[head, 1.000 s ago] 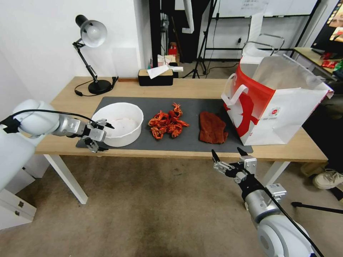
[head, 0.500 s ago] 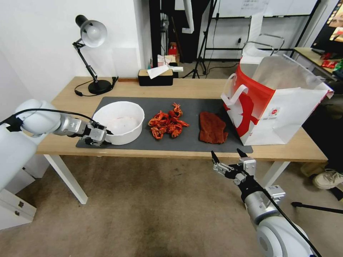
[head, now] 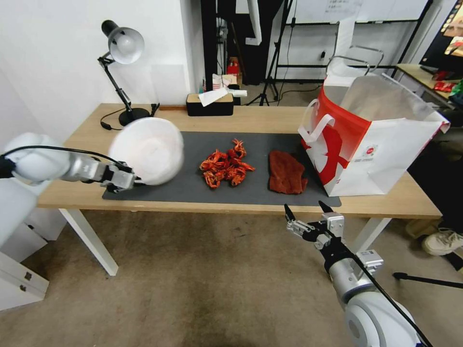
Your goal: Sweep shrimp from table into container with towel, then put container into takeout bag.
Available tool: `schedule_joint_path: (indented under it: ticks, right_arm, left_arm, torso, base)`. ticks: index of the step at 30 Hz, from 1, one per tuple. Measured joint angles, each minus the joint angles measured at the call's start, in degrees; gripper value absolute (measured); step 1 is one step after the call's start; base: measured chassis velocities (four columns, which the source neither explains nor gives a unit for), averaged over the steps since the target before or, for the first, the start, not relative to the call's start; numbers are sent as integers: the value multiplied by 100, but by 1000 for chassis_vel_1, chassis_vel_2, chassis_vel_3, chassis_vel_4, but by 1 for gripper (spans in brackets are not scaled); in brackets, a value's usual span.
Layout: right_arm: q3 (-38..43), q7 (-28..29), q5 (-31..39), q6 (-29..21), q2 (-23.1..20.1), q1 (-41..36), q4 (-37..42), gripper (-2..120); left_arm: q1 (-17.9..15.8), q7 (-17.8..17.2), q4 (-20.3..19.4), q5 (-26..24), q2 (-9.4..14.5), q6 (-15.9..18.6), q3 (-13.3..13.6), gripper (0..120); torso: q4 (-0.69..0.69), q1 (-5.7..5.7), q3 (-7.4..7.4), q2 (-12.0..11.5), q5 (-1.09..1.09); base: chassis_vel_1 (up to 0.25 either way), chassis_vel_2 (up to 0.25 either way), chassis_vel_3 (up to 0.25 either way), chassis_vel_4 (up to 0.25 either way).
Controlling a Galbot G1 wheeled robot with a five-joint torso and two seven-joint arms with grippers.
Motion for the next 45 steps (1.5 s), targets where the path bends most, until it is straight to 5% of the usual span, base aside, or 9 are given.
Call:
schedule_joint_path:
  ticks: [5, 9, 19, 26, 32, 34, 37, 39, 45]
  right_arm:
    - [-32, 0, -70, 1, 29, -13, 0, 100]
    - [19, 3, -71, 8, 7, -55, 32, 100]
    - [111, 4, -66, 44, -4, -168, 109, 100]
    - [127, 11, -63, 50, -5, -196, 151, 100]
    - [129, 13, -61, 50, -5, -212, 164, 100]
    - [116, 19, -61, 50, -3, -211, 186, 100]
    - [106, 22, -56, 48, -5, -209, 201, 100]
    - [102, 24, -39, 45, -25, -210, 224, 100]
    - [103, 25, 109, 33, -59, -222, 264, 100]
  left_arm:
    - [571, 152, -469, -125, 216, -1365, -586, 0]
    - [821, 383, -1026, -269, 328, -1964, -703, 0]
    - [1359, 850, -2512, 277, 453, -2377, -628, 0]
    - [2489, 1040, -3020, 1485, 140, -2748, -524, 0]
    - [3166, 1177, -2748, 2141, -232, -2974, -442, 0]
    - [3233, 1176, -2222, 2404, -551, -3039, -231, 0]
    - [3078, 1167, -1854, 2466, -733, -3045, -53, 0]
    - [2609, 1034, -1134, 2501, -982, -3026, 230, 0]
    - [1884, 659, 145, 2748, -1497, -3027, 291, 0]
  torso:
    - [-1, 0, 0, 0, 0]
    - [-1, 0, -1, 0, 0]
    - [-2, -1, -1, 0, 1]
    - [-1, -1, 0, 0, -1]
    - [0, -1, 0, 0, 1]
    - [-1, -1, 0, 0, 0]
    - [-1, -1, 0, 0, 0]
    - [-4, -1, 0, 0, 0]
    - [-3, 0, 1, -1, 0]
  base:
    - [0, 0, 0, 0]
    - [0, 0, 0, 0]
    - [0, 0, 0, 0]
    - [0, 0, 0, 0]
    - [0, 0, 0, 0]
    - [0, 0, 0, 0]
    - [0, 0, 0, 0]
    - [0, 0, 0, 0]
    - [0, 0, 0, 0]
